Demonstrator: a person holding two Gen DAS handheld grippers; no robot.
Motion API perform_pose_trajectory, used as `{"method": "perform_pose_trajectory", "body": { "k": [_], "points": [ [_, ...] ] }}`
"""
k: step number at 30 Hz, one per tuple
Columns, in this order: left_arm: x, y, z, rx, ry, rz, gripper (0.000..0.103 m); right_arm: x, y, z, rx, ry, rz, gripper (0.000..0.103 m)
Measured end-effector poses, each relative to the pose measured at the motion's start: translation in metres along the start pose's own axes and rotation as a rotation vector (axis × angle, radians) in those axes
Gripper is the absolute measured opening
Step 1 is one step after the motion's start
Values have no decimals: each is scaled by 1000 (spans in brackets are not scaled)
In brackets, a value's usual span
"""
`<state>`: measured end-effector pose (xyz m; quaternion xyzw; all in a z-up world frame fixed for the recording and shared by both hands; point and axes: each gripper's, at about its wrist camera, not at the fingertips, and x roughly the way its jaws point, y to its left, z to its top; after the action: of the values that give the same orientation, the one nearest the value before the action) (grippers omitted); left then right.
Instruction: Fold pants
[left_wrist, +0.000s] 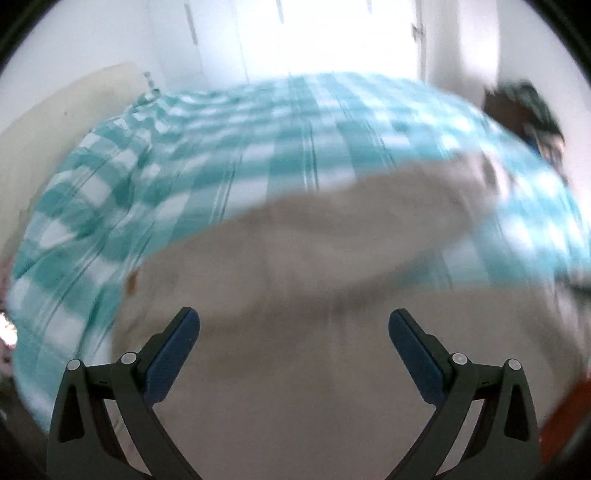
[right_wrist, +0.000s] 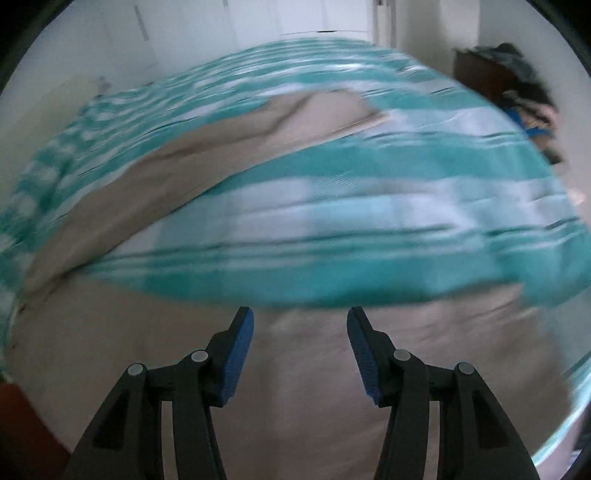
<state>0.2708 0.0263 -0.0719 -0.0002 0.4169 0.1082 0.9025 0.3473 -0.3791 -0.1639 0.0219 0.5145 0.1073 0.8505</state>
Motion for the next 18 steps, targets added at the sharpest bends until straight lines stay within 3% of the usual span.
{"method": "perform_pose_trajectory", "body": {
  "k": [3, 6, 7, 8, 9, 10, 14, 16, 18],
  "points": [
    [77, 3, 31, -32, -12, 55, 102, 9, 38, -4, -20, 5, 106, 53],
    [162, 25, 11, -47, 122, 206, 102, 16, 75, 17, -75, 14, 183, 59],
    [184, 36, -7, -59, 171, 202, 103, 20, 87, 28, -82, 14, 223, 63],
    [195, 50, -26, -105, 171, 124, 103, 23, 96, 38, -82, 13, 255, 66],
    [190, 63, -37, -174, 111, 56, 103, 31, 110, 55, -86, 12, 300, 71],
    [186, 67, -41, -199, 81, 36, 103, 36, 122, 65, -93, 7, 327, 73],
    [185, 57, -45, -158, 64, 80, 103, 72, 196, 105, -156, 10, 488, 74],
    [188, 57, -46, -162, 56, 75, 103, 108, 246, 115, -194, 88, 629, 75],
    [188, 58, -48, -169, 48, 65, 103, 149, 291, 113, -265, 221, 715, 76]
  ]
}}
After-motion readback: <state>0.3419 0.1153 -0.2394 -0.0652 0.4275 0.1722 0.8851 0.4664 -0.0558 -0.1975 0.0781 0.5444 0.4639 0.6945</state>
